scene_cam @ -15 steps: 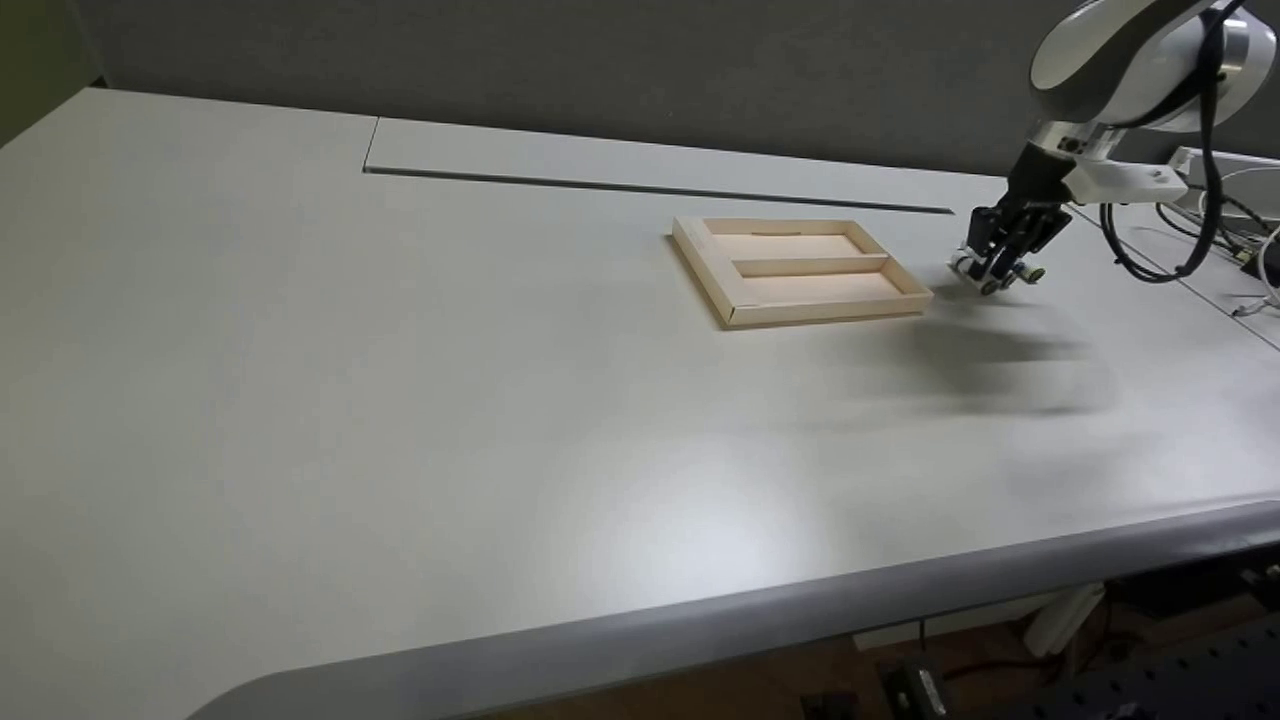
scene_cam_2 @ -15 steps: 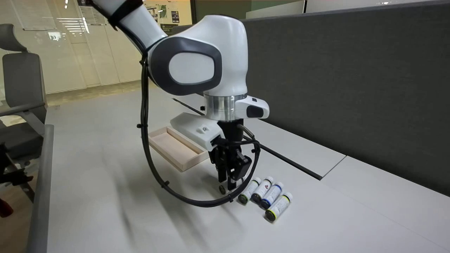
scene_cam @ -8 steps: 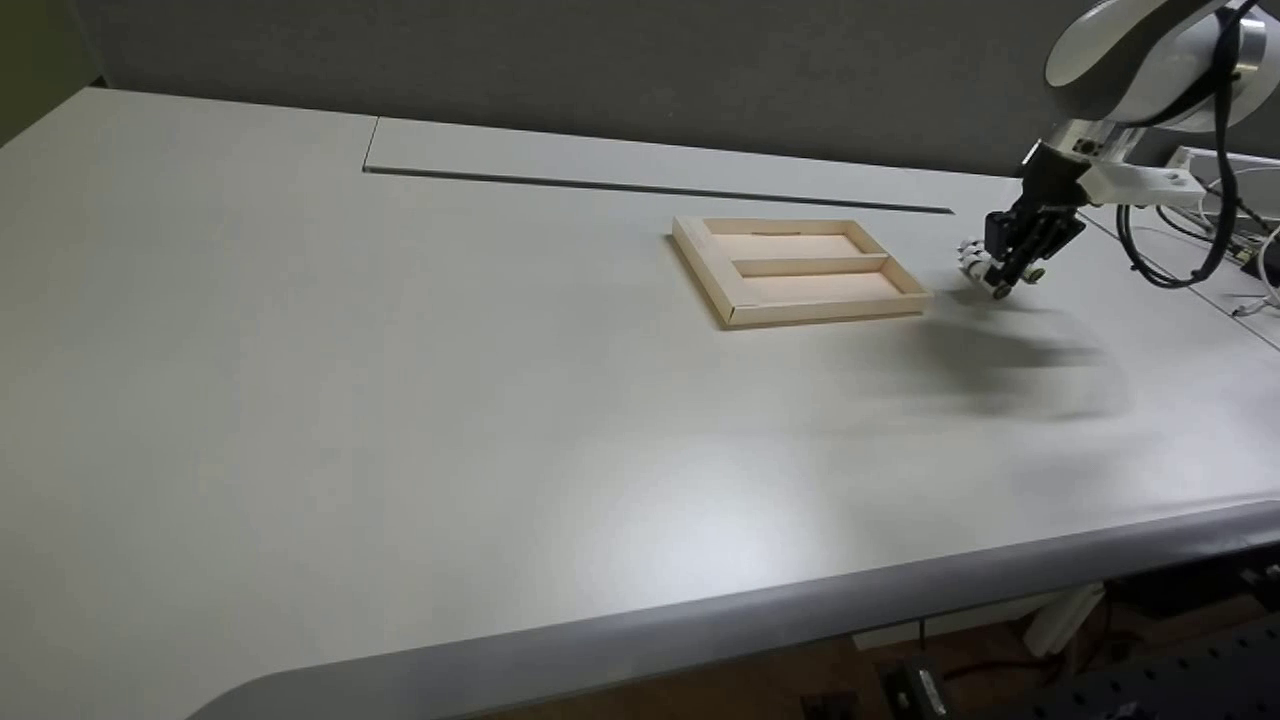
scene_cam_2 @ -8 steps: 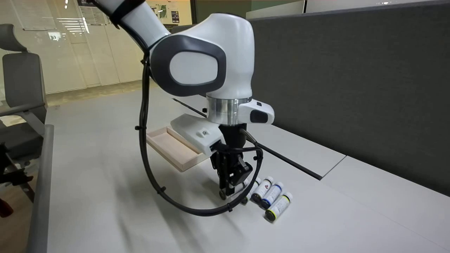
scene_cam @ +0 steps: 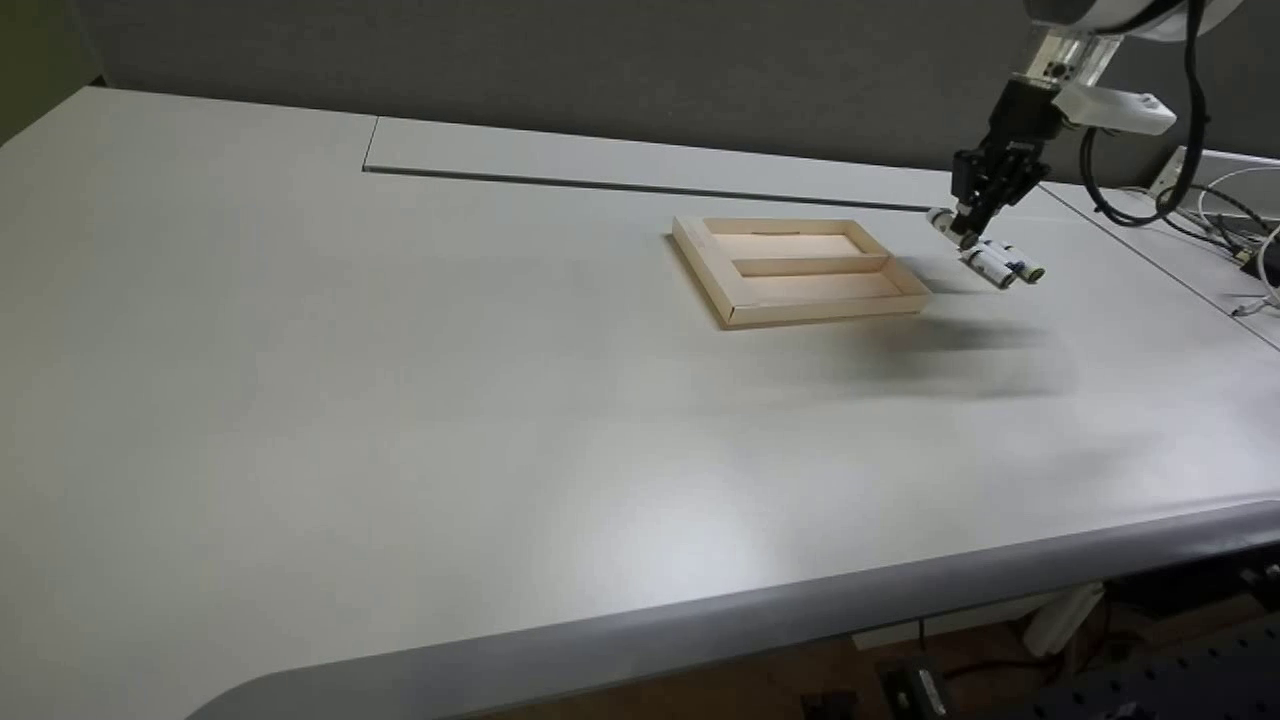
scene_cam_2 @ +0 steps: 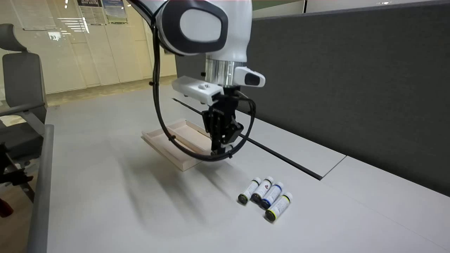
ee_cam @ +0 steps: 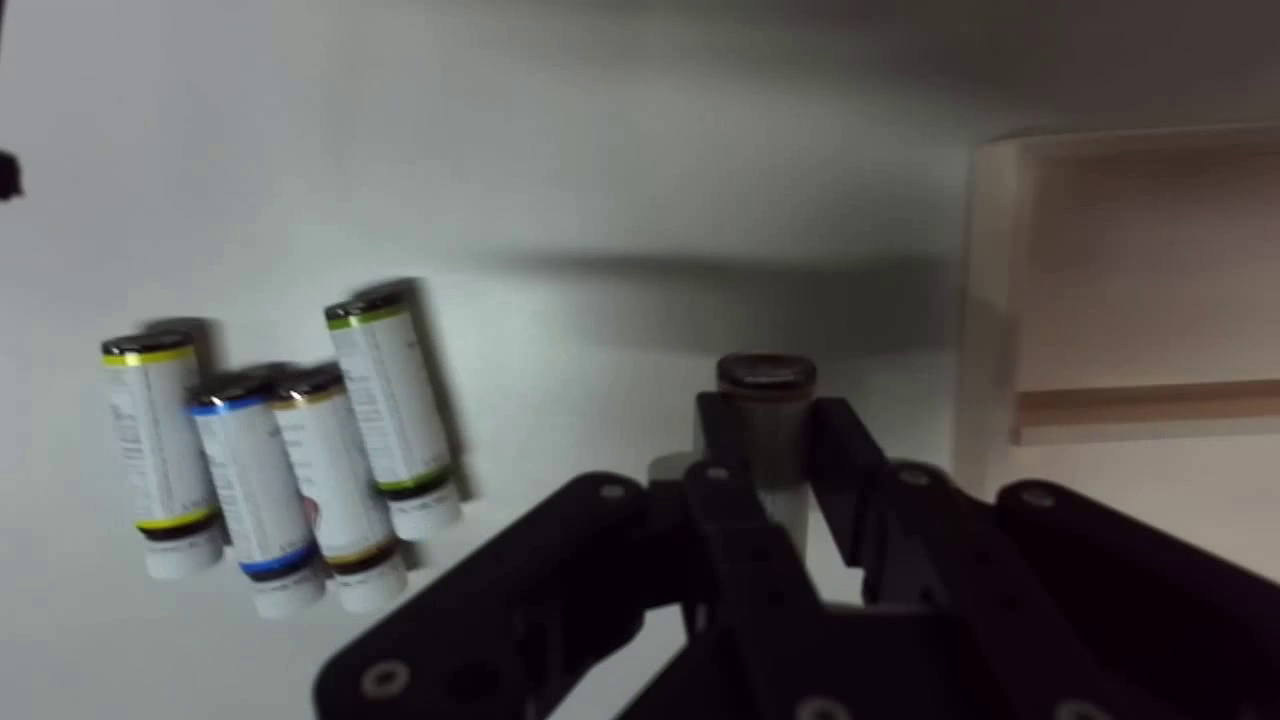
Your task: Put one bottle in the tray
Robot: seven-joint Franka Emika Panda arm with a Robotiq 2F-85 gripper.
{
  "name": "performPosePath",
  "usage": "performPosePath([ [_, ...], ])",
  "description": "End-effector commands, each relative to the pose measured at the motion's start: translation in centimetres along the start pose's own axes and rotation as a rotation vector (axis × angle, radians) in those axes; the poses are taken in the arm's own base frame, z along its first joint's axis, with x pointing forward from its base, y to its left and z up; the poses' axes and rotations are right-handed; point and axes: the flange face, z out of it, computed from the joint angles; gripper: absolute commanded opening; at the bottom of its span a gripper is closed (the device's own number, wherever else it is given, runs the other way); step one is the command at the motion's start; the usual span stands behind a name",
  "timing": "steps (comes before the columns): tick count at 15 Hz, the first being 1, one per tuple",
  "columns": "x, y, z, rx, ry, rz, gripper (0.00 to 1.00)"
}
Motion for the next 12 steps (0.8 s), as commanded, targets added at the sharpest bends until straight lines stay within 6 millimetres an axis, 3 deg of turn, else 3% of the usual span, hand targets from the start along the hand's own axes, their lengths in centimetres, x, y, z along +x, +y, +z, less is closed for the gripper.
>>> performPosePath([
  [1,-0.4,-5.1,-2.0,0.048,-0.074,-0.054,0.06],
  [5,-0.1,-10.7,-1.3,0.047,-0.045,-0.116,0.06],
  [12,1.4,-17.2,1.9,0.056,0.003,-0.191,0.06],
])
